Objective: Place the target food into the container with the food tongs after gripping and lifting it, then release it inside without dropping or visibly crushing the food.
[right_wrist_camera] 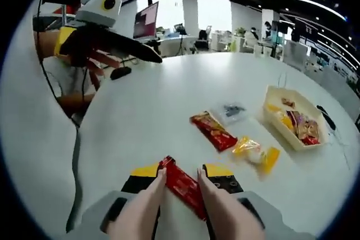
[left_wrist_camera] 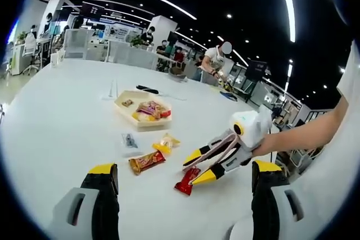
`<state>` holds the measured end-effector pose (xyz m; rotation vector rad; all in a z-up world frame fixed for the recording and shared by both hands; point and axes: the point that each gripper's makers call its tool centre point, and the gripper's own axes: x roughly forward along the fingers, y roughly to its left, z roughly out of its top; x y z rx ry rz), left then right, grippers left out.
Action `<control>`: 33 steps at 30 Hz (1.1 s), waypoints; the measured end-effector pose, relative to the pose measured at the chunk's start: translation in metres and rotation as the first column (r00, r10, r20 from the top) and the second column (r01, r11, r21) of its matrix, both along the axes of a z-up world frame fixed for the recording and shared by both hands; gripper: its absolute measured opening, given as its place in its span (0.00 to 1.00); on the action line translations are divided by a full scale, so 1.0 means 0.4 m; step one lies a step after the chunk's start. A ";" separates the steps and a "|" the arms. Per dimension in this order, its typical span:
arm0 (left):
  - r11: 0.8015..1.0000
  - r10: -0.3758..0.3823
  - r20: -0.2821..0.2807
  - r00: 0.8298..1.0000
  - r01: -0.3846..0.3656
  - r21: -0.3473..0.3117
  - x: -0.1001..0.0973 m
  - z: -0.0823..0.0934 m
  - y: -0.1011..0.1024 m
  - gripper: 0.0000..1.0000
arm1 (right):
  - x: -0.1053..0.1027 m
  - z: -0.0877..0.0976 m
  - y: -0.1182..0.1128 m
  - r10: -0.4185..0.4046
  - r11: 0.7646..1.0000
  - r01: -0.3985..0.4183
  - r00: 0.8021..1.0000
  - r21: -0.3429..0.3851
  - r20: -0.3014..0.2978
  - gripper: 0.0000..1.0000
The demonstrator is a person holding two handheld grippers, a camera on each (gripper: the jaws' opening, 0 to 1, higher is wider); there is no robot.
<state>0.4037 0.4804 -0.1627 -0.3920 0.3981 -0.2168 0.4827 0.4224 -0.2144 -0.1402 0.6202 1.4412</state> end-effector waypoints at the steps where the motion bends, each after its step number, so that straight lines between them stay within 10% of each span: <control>1: 1.000 0.001 0.000 1.000 -0.001 0.000 0.000 0.000 0.001 0.99 | -0.002 -0.001 0.000 0.003 1.000 -0.003 1.000 0.003 -0.006 0.29; 33: 0.999 0.038 -0.052 0.998 -0.037 0.027 -0.025 -0.046 0.024 0.99 | -0.077 -0.163 -0.012 0.279 0.951 -0.263 0.956 -0.160 0.088 0.24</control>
